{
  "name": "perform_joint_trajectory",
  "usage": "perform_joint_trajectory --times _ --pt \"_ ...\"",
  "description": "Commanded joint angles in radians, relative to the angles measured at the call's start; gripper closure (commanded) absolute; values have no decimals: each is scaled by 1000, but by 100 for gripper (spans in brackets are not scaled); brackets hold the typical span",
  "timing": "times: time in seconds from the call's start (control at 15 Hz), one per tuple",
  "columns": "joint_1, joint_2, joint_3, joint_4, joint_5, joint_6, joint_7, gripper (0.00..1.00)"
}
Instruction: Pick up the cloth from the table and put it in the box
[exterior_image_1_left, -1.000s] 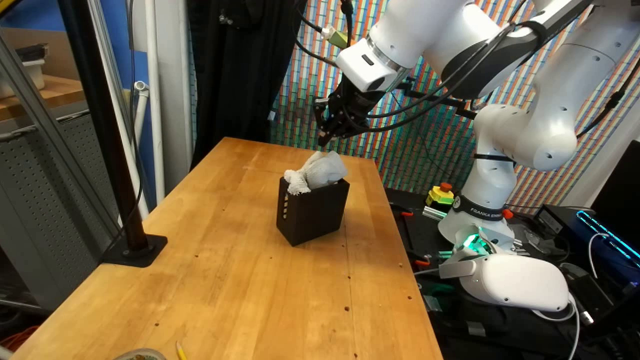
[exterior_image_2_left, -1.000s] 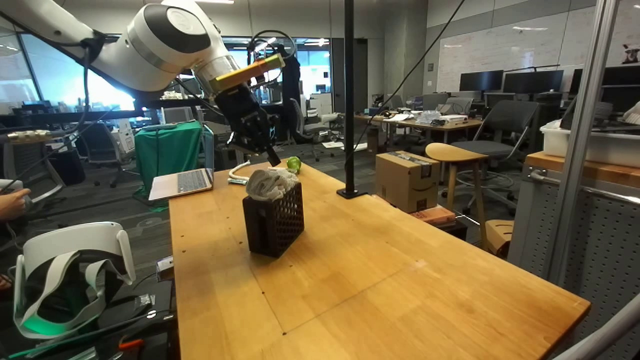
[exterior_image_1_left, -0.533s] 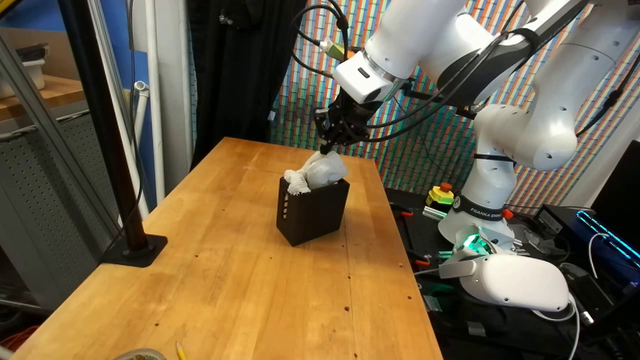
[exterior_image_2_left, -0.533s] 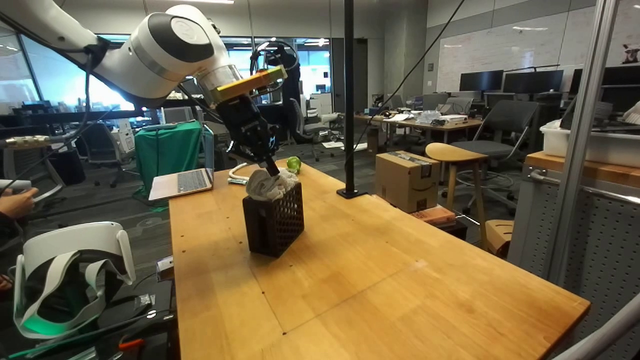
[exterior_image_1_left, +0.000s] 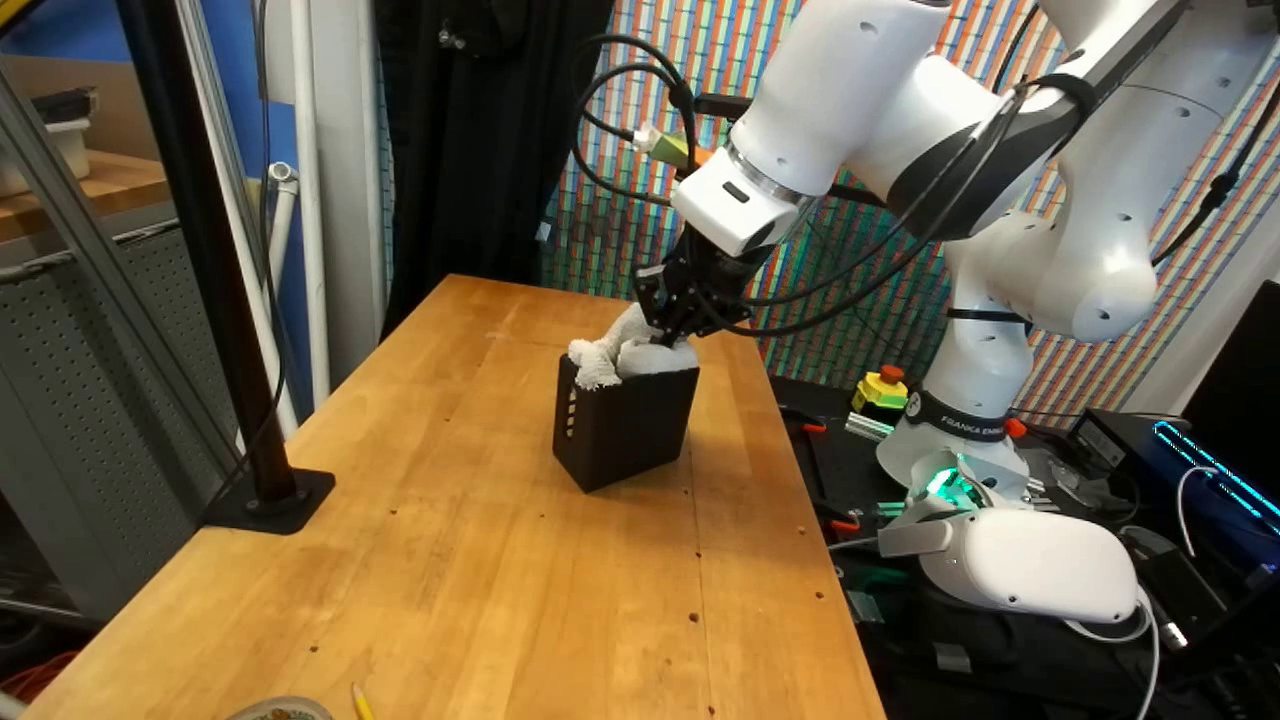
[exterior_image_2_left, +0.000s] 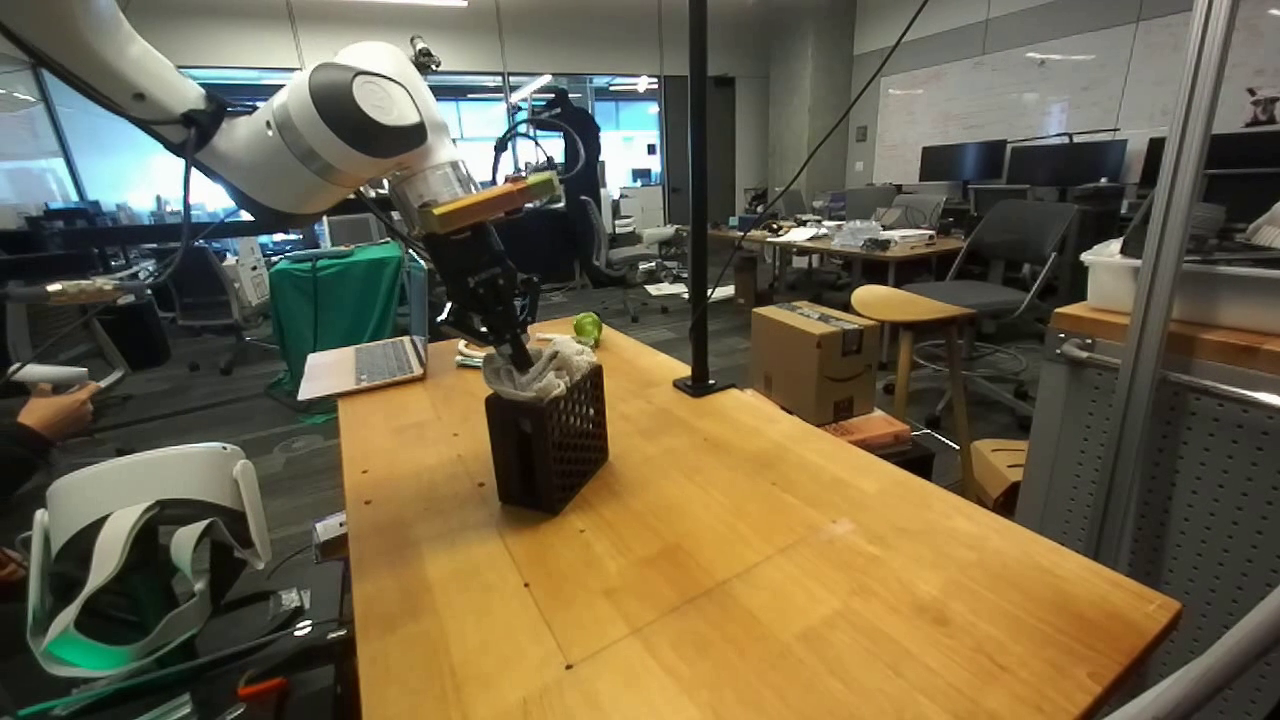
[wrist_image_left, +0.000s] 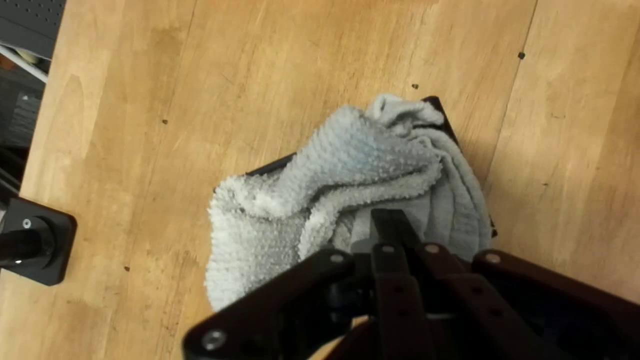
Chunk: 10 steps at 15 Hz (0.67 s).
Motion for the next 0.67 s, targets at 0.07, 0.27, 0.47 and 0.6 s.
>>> perform_joint_trajectory --times 0.07,0.27,0.47,0.6 --pt "-13 62 -12 48 23 0 -38 95" --pt "-45 85 -35 70 6 -12 -48 95" --pt "-72 103 -66 98 37 -21 -107 95" --pt "-84 129 -83 111 75 -20 -162 95"
